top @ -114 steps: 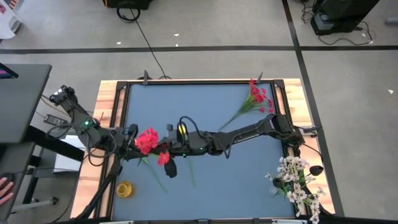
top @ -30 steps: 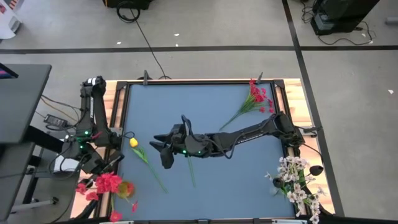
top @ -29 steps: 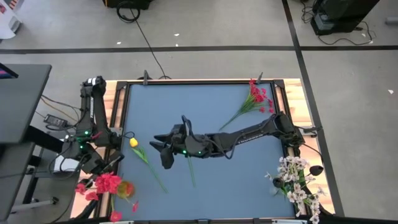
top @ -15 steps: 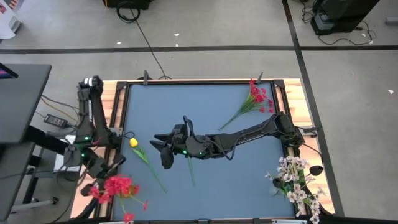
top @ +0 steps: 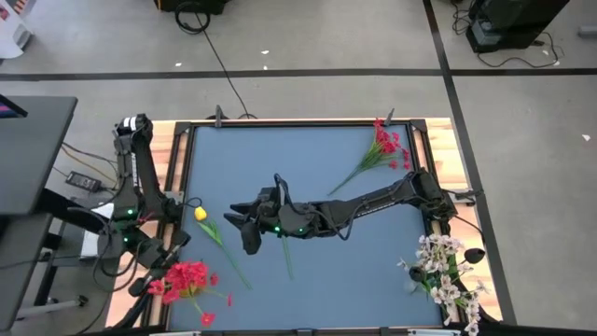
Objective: Sort flowers into vase by color
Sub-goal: Put the left red flowers into the yellow vase, then put the right yellow flower into the yellow vase
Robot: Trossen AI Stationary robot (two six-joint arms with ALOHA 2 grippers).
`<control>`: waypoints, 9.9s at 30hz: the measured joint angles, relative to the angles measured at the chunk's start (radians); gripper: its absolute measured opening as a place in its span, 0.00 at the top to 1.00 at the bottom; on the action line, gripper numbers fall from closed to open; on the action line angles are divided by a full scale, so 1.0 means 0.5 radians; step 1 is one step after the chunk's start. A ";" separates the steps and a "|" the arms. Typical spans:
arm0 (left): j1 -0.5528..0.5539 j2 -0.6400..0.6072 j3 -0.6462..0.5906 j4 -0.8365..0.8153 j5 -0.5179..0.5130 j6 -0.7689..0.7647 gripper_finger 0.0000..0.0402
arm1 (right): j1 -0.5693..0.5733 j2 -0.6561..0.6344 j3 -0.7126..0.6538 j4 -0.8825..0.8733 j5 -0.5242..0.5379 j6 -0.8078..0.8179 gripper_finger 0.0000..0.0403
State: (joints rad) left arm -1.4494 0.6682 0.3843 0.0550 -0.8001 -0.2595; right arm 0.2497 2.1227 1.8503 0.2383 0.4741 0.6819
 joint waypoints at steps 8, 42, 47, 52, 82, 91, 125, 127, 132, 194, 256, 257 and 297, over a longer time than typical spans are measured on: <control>-0.052 -0.002 0.000 -0.043 0.007 -0.084 0.73 | 0.000 0.000 0.000 -0.001 -0.064 0.000 0.50; -0.287 -0.006 0.401 -1.437 0.602 -1.798 0.63 | -0.031 0.000 0.000 -0.036 -0.415 0.157 0.47; -0.287 -0.033 0.401 -1.423 0.673 -1.836 0.63 | -0.031 0.000 0.002 -0.146 -0.365 0.220 0.46; -0.287 -0.122 0.401 -1.684 0.817 -2.142 0.63 | -0.031 0.000 0.002 -0.589 -0.219 0.638 0.47; -0.286 -0.146 0.401 -1.877 1.840 -3.042 0.74 | -0.074 0.000 0.000 -1.863 -0.573 1.409 0.47; -0.307 -0.146 0.401 -1.785 1.835 -3.077 0.77 | -0.068 0.000 0.000 -1.871 -0.566 1.324 0.47; -0.239 -0.116 0.400 -1.517 3.324 -3.891 0.57 | 0.035 0.000 0.000 -2.144 -0.739 0.828 0.47; -0.221 -0.108 0.400 -1.578 3.463 -3.903 0.57 | 0.035 0.000 0.000 -2.161 -0.741 0.826 0.47; -0.222 -0.106 0.429 -1.622 3.644 -3.935 0.57 | 0.035 0.000 0.000 -2.168 -0.744 0.770 0.47; -0.222 -0.114 2.099 -1.807 -0.697 -0.490 0.57 | 0.026 -0.015 0.000 -2.157 -0.307 1.760 0.47; 2.351 0.449 0.688 -1.592 0.780 -1.478 0.65 | -0.694 -0.266 -1.132 -0.648 -1.297 0.290 0.52; 2.376 0.457 0.688 -1.643 0.816 -1.500 0.63 | -0.675 -0.219 -1.088 -0.656 -1.282 0.266 0.53; 2.643 0.323 0.691 -2.134 1.170 -0.908 0.41 | -0.599 0.169 -0.259 -1.395 -0.690 0.476 0.81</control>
State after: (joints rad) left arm -0.1282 0.8297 0.7300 -1.0120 -0.2150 -0.7137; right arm -0.0497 2.2071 1.7210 -0.4595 0.1290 0.9201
